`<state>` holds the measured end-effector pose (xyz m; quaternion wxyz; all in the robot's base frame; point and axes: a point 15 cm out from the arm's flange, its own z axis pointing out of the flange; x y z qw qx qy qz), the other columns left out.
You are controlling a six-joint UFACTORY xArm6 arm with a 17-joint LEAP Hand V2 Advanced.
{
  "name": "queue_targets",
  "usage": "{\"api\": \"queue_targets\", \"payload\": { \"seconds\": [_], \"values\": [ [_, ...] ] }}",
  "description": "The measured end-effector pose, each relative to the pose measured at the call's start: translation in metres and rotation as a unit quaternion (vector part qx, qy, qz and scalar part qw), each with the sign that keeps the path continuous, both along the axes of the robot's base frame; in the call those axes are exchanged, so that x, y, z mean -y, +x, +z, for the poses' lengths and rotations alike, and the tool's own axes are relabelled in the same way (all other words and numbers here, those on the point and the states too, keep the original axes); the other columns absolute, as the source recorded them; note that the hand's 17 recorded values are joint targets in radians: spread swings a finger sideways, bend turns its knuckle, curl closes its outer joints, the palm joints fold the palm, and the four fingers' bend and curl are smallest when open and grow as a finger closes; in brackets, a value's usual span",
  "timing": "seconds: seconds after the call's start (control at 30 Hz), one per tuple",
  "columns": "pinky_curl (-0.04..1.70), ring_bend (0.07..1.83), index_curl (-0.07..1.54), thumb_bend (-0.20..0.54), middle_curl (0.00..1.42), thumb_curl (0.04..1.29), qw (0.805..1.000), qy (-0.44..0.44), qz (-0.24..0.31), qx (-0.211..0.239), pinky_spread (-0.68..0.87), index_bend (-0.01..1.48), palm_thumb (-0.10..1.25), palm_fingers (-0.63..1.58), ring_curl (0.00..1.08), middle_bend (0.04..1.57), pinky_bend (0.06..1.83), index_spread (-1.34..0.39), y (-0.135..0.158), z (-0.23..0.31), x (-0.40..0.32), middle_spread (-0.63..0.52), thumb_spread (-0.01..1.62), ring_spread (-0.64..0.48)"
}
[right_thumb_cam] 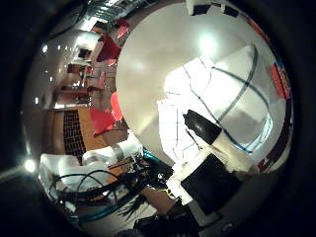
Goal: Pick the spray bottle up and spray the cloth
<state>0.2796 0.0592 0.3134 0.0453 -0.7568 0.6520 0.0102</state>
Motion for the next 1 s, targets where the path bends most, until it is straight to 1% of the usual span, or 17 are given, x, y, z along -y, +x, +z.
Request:
{"api": "queue_targets", "payload": {
  "seconds": [0.07, 0.17, 0.3, 0.4, 0.47, 0.63, 0.8, 0.9, 1.0],
  "values": [
    [0.31, 0.18, 0.35, -0.019, 0.36, 0.37, 1.000, 0.005, -0.001, 0.016, 0.43, 0.19, 0.78, 0.26, 0.16, 0.25, 0.21, -0.31, 0.003, 0.007, -0.001, 0.06, 1.10, 0.24],
    [0.31, 0.19, 0.35, -0.019, 0.36, 0.37, 0.998, 0.012, -0.012, 0.058, 0.43, 0.18, 0.78, 0.30, 0.16, 0.26, 0.21, -0.32, 0.010, 0.026, 0.005, 0.05, 1.10, 0.23],
    [0.31, 0.19, 0.35, -0.019, 0.36, 0.37, 0.991, 0.026, -0.052, 0.119, 0.43, 0.18, 0.78, 0.35, 0.17, 0.28, 0.21, -0.32, 0.018, 0.055, 0.031, 0.01, 1.10, 0.22],
    [0.30, 0.19, 0.34, -0.023, 0.36, 0.37, 0.982, 0.056, -0.080, 0.160, 0.43, 0.17, 0.77, 0.37, 0.18, 0.28, 0.21, -0.32, 0.022, 0.076, 0.044, 0.00, 1.10, 0.21],
    [0.30, 0.20, 0.33, -0.027, 0.36, 0.37, 0.975, 0.075, -0.104, 0.183, 0.44, 0.17, 0.74, 0.38, 0.19, 0.28, 0.22, -0.32, 0.025, 0.087, 0.056, 0.00, 1.10, 0.21],
    [0.31, 0.23, 0.30, -0.027, 0.36, 0.36, 0.944, 0.133, -0.164, 0.253, 0.45, 0.15, 0.65, 0.36, 0.21, 0.29, 0.26, -0.28, 0.034, 0.118, 0.093, 0.01, 1.10, 0.22],
    [0.31, 0.28, 0.28, -0.025, 0.36, 0.35, 0.905, 0.175, -0.207, 0.328, 0.44, 0.15, 0.62, 0.35, 0.23, 0.30, 0.30, -0.25, 0.038, 0.139, 0.140, 0.03, 1.10, 0.23],
    [0.31, 0.32, 0.28, -0.022, 0.36, 0.35, 0.887, 0.181, -0.238, 0.353, 0.44, 0.15, 0.62, 0.35, 0.24, 0.30, 0.33, -0.24, 0.031, 0.134, 0.172, 0.04, 1.10, 0.23],
    [0.31, 0.35, 0.27, -0.022, 0.37, 0.35, 0.872, 0.180, -0.275, 0.362, 0.44, 0.15, 0.62, 0.34, 0.24, 0.31, 0.35, -0.23, 0.019, 0.116, 0.204, 0.05, 1.10, 0.23]
  ]
}}
